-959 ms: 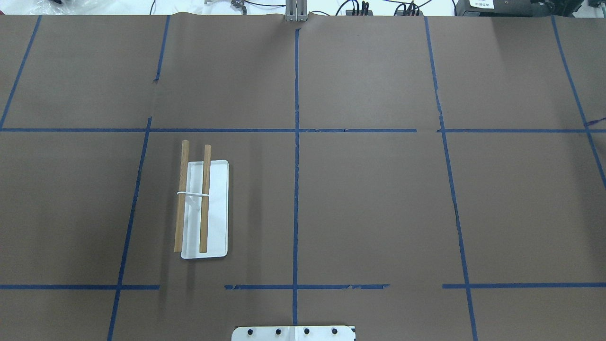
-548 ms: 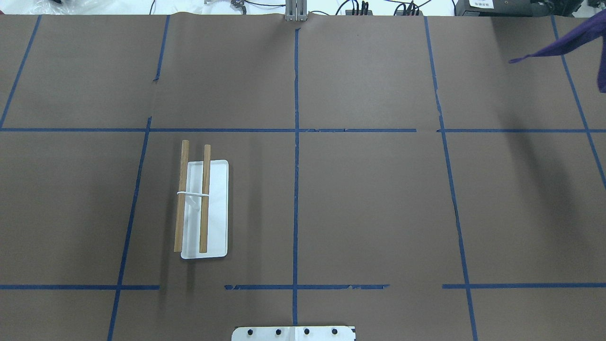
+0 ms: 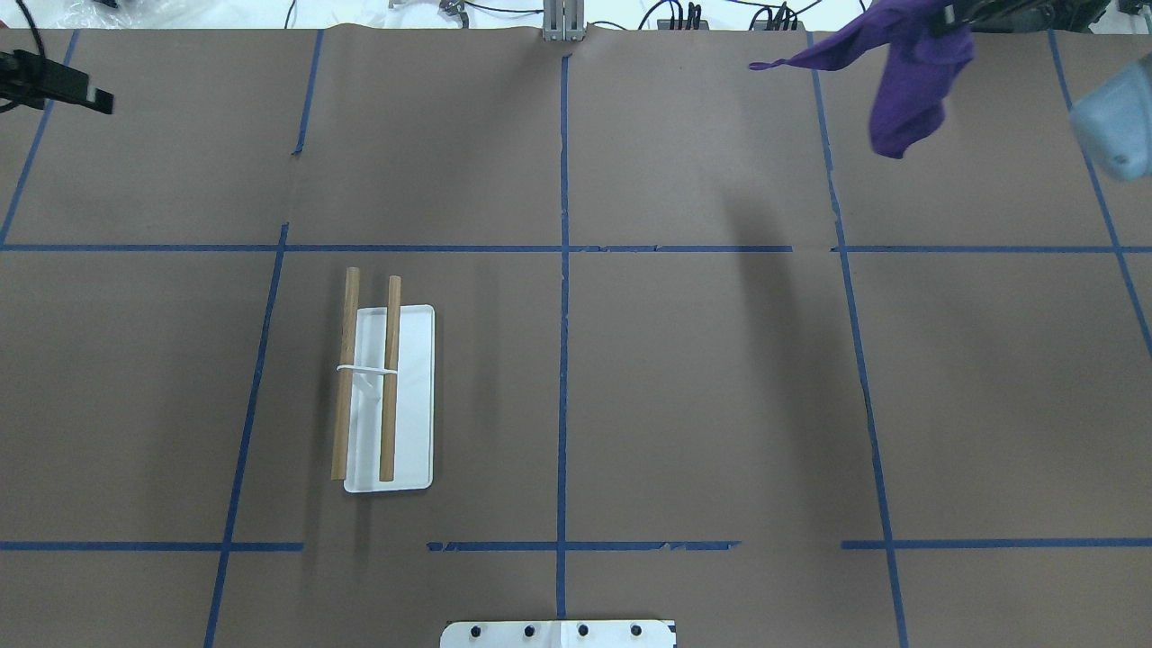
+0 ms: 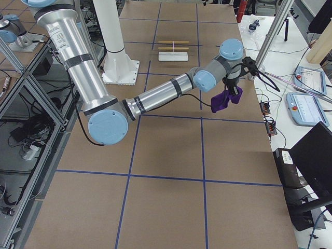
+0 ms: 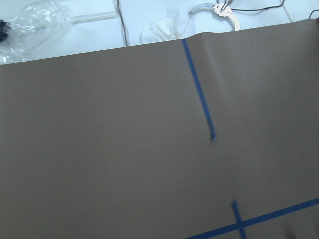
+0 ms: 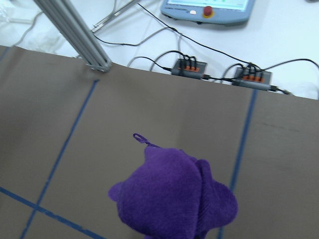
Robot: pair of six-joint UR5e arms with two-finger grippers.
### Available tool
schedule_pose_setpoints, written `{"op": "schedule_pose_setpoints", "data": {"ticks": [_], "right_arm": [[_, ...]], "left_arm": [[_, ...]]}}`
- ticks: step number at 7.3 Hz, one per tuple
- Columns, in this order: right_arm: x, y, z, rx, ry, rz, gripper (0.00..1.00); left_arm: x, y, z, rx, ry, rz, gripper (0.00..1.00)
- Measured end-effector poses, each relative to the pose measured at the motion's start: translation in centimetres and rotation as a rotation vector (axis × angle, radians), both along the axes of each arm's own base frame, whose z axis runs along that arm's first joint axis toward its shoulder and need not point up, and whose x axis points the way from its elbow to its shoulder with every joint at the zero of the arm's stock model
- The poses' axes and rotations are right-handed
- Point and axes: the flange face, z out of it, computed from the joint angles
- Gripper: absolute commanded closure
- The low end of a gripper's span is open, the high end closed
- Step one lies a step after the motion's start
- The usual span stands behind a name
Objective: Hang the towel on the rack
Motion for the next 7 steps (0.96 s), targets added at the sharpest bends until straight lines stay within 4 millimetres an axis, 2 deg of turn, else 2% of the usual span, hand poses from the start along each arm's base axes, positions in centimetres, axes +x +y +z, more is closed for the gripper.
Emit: {"op": "schedule_pose_setpoints", "data": {"ticks": [2, 3, 4, 5, 7], "right_arm": [[-10.9, 5.5, -5.6, 0.045, -0.133, 0.083, 1.00], [-14.5, 8.5, -8.4, 0.074, -0.188, 0.105, 1.00], [-16.9, 11.0, -10.7, 0.098, -0.231, 0.114, 1.00], [-18.3, 12.9, -12.4, 0.121, -0.260, 0.116, 1.00], [-19.2, 14.5, -14.4, 0.158, -0.291, 0.119, 1.00]], "left_arm": [[8.3, 0.7, -6.7, -0.128, 0.193, -0.007, 0.00], [11.2, 1.1, -9.8, -0.212, 0.290, -0.016, 0.00], [13.5, 1.5, -12.4, -0.304, 0.372, -0.030, 0.00], [15.6, 2.1, -15.0, -0.402, 0.449, -0.051, 0.00], [20.4, 3.8, -19.8, -0.586, 0.571, -0.092, 0.00]]}}
